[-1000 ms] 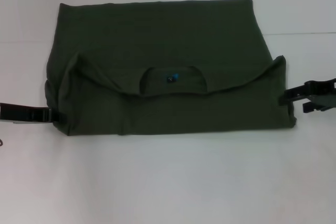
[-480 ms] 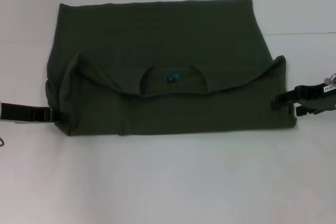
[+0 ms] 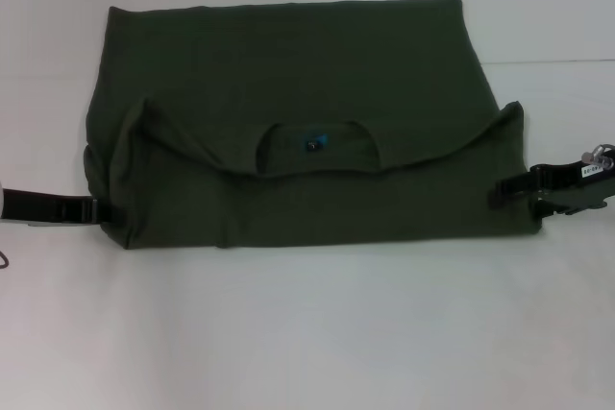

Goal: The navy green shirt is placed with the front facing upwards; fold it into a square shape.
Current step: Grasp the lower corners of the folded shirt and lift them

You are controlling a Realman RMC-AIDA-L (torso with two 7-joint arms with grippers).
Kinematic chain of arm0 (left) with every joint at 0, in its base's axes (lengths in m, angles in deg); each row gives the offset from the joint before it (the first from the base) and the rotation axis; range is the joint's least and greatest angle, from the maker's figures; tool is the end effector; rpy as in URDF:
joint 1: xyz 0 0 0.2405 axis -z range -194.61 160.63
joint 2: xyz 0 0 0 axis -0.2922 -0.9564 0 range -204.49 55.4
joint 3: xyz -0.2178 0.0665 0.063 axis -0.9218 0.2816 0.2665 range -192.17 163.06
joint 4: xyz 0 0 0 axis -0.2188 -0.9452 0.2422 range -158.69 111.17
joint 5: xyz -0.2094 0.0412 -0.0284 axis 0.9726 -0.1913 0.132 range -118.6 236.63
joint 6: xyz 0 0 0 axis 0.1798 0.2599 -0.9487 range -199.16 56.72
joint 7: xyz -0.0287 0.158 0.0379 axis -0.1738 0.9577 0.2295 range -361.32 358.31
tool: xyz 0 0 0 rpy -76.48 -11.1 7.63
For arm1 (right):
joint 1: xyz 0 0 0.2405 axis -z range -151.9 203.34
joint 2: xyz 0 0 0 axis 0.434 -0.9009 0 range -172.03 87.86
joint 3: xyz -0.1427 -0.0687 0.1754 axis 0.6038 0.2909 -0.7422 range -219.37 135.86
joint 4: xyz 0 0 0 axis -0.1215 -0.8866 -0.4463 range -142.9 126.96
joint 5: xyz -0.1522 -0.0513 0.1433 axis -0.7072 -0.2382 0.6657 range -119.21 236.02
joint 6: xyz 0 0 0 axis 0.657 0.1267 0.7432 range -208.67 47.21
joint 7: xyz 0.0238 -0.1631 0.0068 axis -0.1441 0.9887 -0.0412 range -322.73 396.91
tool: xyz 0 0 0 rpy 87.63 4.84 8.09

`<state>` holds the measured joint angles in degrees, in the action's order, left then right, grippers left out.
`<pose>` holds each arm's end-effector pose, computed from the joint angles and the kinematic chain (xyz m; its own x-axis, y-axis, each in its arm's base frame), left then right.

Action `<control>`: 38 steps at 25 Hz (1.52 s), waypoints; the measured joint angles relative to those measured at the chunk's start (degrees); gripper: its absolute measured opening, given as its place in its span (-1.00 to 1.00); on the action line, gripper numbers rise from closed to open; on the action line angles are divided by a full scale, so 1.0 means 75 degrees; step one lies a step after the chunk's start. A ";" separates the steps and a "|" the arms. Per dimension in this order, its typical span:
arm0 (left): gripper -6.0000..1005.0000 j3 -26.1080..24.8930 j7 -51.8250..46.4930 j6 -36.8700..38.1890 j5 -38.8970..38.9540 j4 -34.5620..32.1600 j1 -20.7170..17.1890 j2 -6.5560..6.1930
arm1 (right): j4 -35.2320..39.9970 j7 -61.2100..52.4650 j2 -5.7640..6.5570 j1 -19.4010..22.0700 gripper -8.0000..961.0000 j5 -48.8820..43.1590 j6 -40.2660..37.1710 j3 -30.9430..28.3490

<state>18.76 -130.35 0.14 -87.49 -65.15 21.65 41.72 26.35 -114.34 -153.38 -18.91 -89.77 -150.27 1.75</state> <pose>-0.3010 0.3888 0.0259 0.3931 0.8534 0.3423 0.9013 -0.2838 -0.3273 0.2858 0.4091 0.0243 0.1720 -0.9379 -0.3014 -0.9427 -0.0679 -0.3266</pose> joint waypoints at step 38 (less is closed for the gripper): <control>-0.78 0.0000 0.0047 0.0015 0.0105 0.0000 -0.0013 0.0012 | -0.0029 0.0060 -0.0126 -0.0025 -0.87 0.0000 0.0135 0.0223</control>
<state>18.76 -130.00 0.25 -86.70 -65.15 21.55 41.82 26.14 -113.89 -154.32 -19.10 -89.77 -149.25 3.42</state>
